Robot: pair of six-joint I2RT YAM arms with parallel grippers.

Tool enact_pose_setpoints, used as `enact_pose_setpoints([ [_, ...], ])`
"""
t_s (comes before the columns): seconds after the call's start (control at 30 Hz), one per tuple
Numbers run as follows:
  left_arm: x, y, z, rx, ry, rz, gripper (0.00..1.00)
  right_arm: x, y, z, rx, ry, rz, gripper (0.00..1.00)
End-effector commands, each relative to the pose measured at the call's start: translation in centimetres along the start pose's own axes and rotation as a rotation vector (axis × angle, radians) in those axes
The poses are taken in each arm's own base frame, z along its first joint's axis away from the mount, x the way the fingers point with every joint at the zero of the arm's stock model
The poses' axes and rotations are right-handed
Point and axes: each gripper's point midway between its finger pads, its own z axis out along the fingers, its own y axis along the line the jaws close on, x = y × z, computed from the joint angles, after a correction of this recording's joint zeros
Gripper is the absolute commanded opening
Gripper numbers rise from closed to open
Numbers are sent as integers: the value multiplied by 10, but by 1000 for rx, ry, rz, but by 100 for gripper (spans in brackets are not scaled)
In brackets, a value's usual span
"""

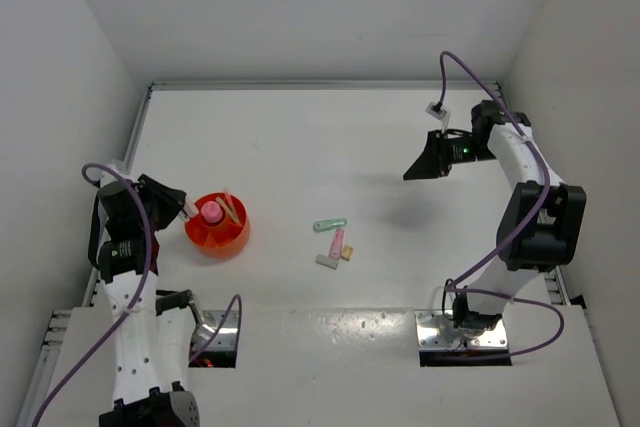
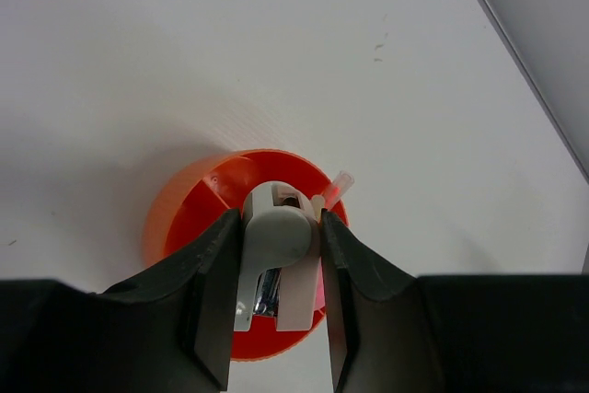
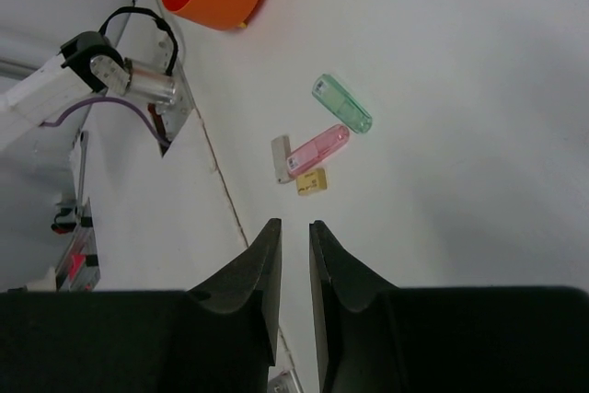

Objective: Sort the stationery into containers
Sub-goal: Place the stapler in the storage box.

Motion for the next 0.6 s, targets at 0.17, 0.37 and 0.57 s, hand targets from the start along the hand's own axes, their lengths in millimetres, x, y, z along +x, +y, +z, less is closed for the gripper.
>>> enact_pose_setpoints([
  [0.17,-16,23,-13,-144,-105,-59,0,-15,5,0,-43,-34,-62,19],
  [0.37,-5,30,-8,-180,-34,-54,0,-14,6,0,-49,-25,-55,20],
  [0.57,5,40,-7,-232,12,-68,0,-14,7,0,-57,-31,-55,20],
])
